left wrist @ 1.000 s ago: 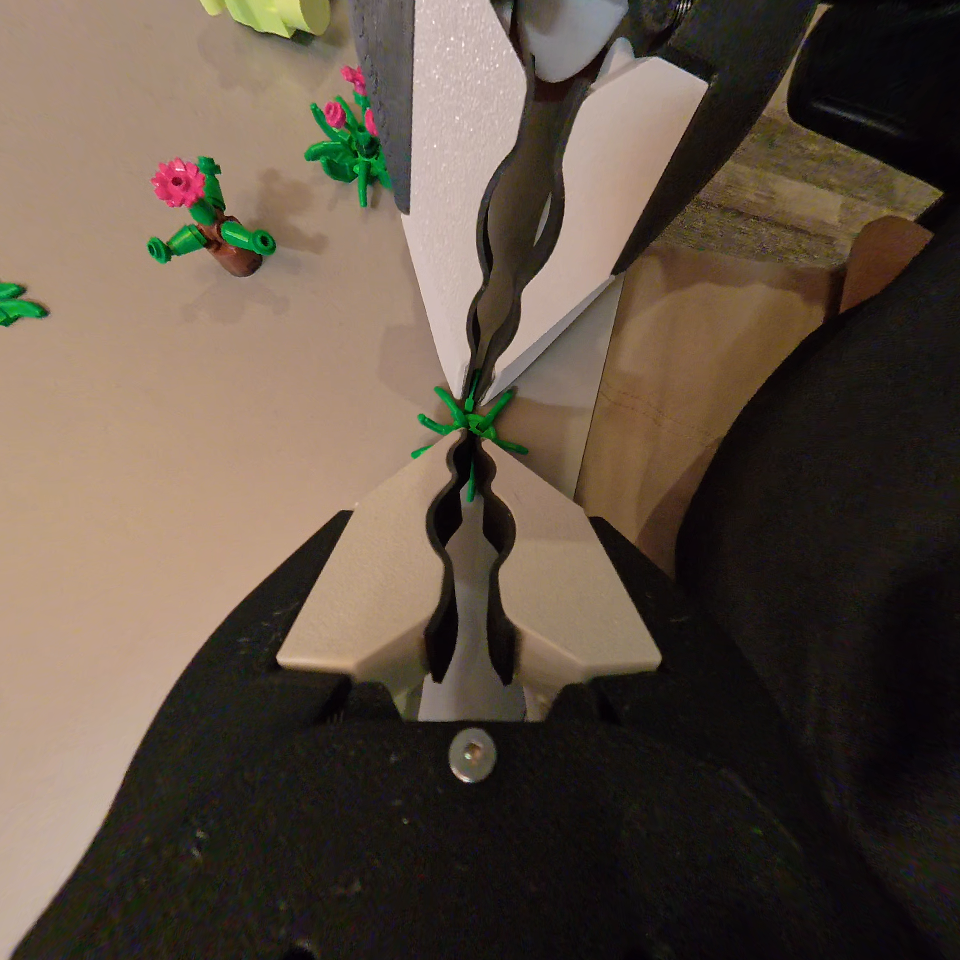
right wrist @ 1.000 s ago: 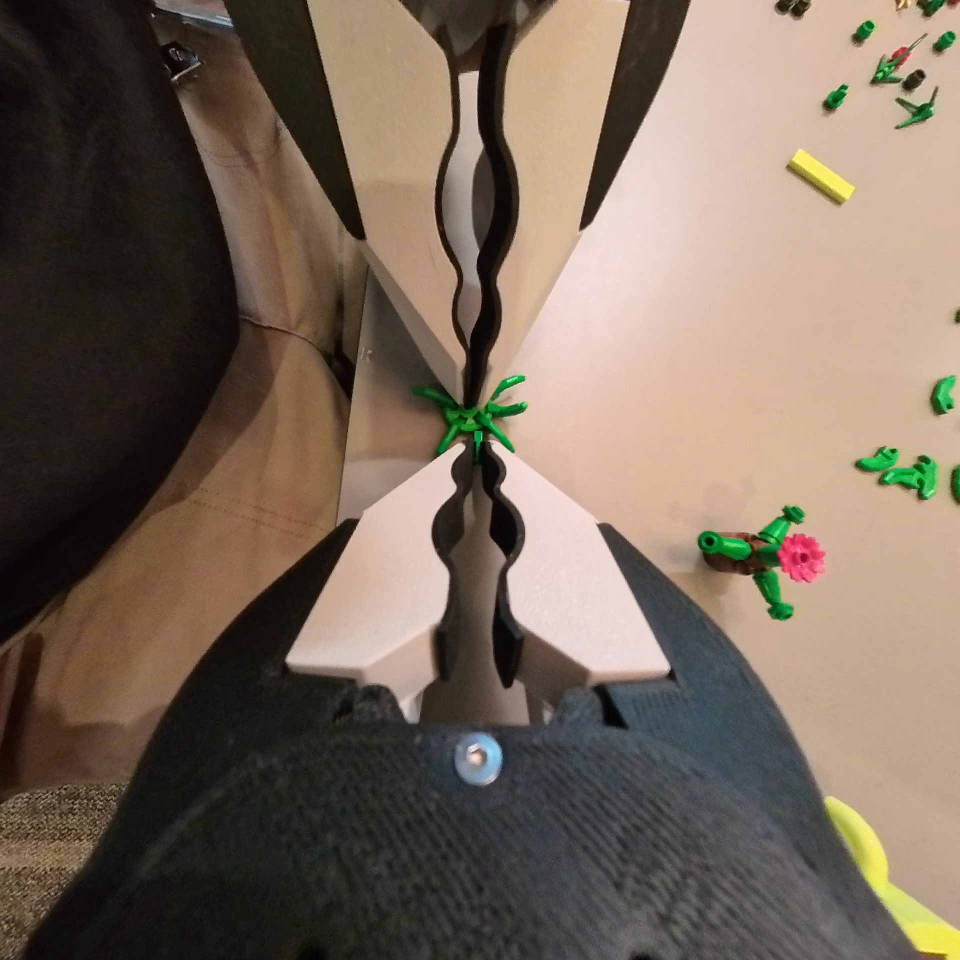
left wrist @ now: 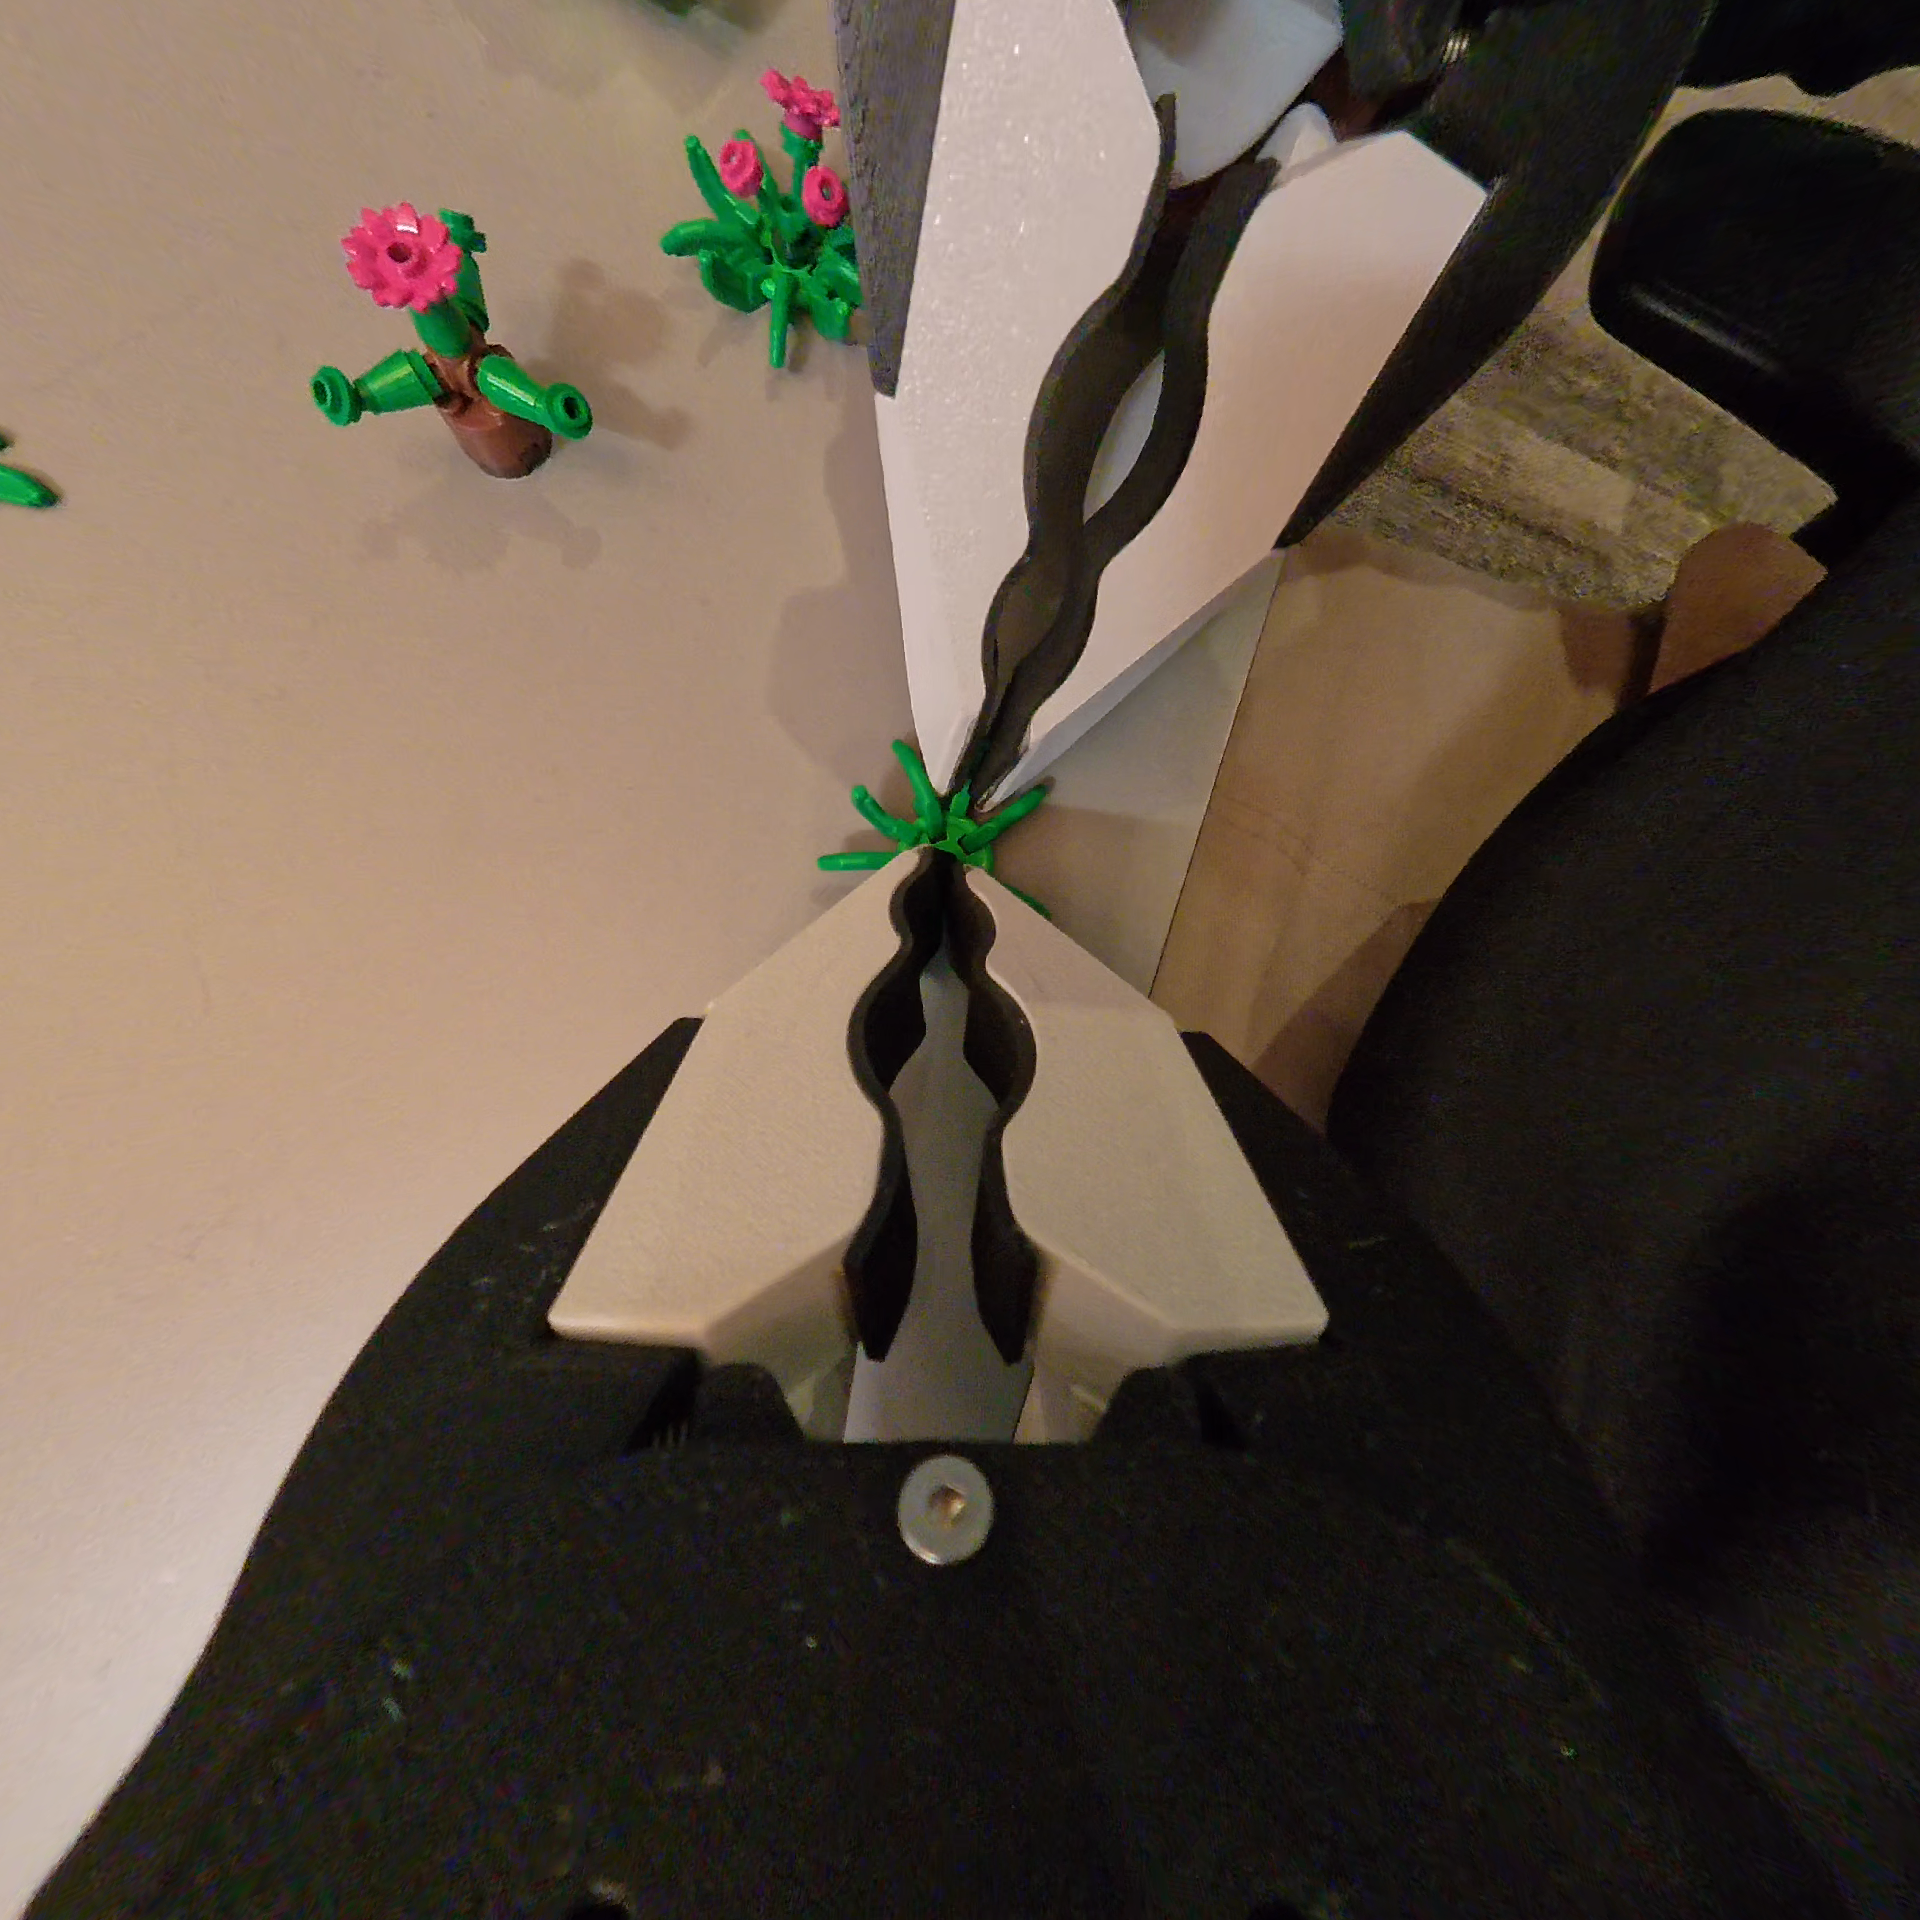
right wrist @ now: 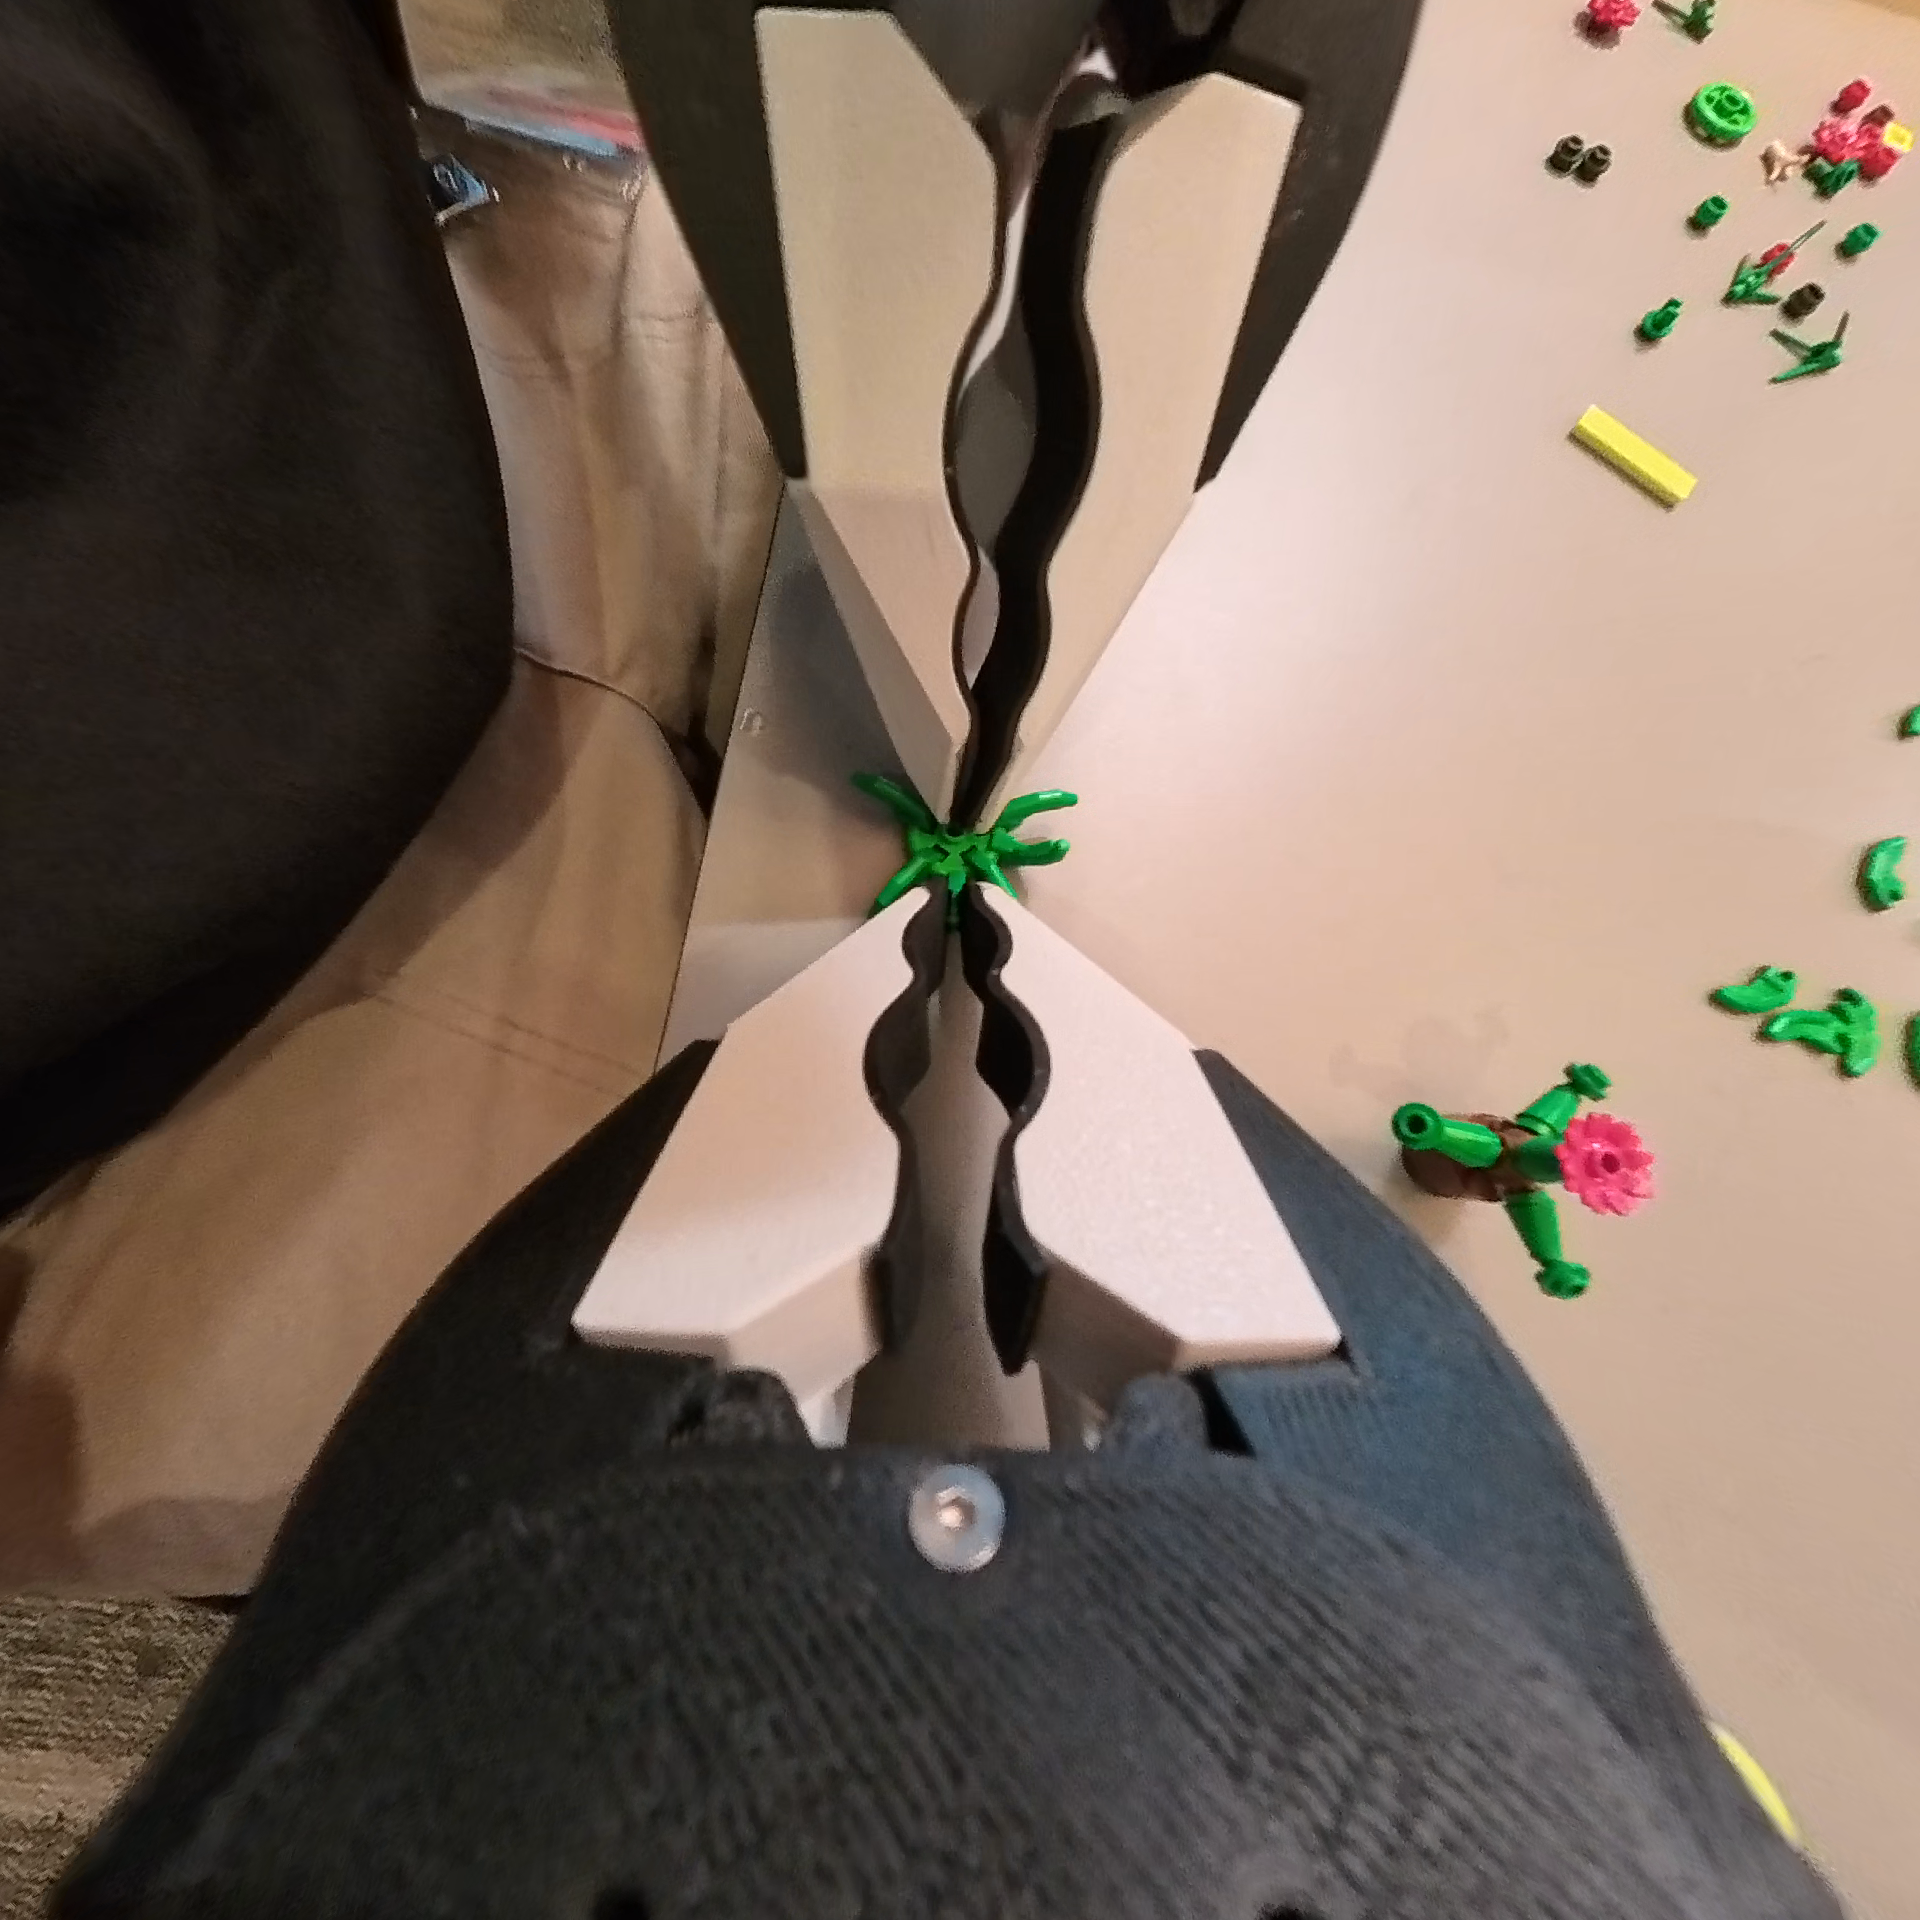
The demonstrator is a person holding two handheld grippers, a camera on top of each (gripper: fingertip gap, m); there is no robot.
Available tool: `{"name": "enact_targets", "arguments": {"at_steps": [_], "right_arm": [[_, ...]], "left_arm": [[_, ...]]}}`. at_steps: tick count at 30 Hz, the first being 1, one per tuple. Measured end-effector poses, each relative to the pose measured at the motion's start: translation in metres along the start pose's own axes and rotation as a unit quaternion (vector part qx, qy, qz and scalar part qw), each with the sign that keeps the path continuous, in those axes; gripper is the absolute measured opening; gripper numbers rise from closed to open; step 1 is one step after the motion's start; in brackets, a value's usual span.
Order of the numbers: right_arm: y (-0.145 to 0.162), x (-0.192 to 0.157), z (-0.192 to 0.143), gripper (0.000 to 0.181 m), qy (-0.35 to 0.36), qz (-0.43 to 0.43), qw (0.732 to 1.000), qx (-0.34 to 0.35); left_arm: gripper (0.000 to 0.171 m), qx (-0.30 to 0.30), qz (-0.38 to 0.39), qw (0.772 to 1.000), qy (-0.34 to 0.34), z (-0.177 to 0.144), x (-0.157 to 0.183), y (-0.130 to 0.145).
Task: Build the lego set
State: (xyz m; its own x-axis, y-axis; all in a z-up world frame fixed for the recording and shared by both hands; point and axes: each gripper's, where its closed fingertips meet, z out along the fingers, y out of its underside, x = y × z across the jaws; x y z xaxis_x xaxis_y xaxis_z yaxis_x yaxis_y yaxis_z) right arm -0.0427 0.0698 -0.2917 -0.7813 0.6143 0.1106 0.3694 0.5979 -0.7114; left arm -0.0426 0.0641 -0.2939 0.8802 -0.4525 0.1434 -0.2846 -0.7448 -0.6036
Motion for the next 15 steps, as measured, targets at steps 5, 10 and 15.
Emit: {"name": "enact_targets", "arguments": {"at_steps": [5, 10, 15], "right_arm": [[-0.0006, 0.0000, 0.0006, 0.000, -0.024, 0.031, 0.999, 0.009], [-0.0018, 0.0005, 0.0018, 0.000, -0.045, 0.046, 0.998, 0.012], [-0.0017, 0.0012, 0.0024, 0.001, -0.059, 0.051, 0.997, 0.010]], "left_arm": [[0.002, 0.004, -0.004, 1.000, 0.008, -0.0003, -0.0003, 0.0000], [0.002, 0.004, -0.003, 1.000, 0.007, -0.0004, -0.0007, 0.0003], [0.002, 0.007, -0.004, 1.000, 0.014, -0.0008, -0.0010, 0.0007]]}}
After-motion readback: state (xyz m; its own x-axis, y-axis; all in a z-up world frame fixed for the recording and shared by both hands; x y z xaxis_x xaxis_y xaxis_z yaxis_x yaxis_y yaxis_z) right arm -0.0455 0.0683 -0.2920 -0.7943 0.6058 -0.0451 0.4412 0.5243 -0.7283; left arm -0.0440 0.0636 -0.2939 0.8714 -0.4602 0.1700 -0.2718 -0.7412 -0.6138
